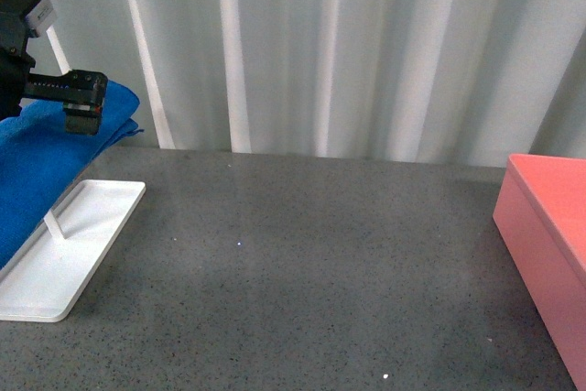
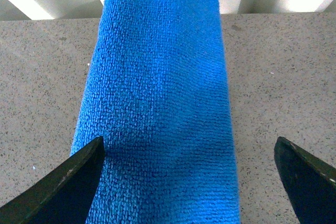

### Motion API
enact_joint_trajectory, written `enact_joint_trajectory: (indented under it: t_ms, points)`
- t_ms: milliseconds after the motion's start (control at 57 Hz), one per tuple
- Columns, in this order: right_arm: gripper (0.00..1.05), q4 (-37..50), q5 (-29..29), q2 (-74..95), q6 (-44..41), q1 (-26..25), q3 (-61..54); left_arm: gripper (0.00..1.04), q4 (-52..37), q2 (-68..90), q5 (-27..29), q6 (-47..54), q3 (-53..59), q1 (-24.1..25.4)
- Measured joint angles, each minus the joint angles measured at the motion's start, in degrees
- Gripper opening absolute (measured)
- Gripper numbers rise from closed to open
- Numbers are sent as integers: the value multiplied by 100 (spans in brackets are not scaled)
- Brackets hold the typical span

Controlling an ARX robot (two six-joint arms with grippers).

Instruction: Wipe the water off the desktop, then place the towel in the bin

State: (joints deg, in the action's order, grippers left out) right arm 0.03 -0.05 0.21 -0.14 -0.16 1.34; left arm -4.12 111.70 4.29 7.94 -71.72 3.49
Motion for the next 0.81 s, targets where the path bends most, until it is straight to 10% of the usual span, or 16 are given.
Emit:
enact_joint_trajectory:
  t_ms: [438, 806]
  points:
    - [98, 0, 0, 0, 0, 0, 2, 97, 0, 470, 339, -59, -332, -15]
    - [98, 0, 0, 0, 0, 0, 0, 35, -177, 501, 883, -52, -234, -52]
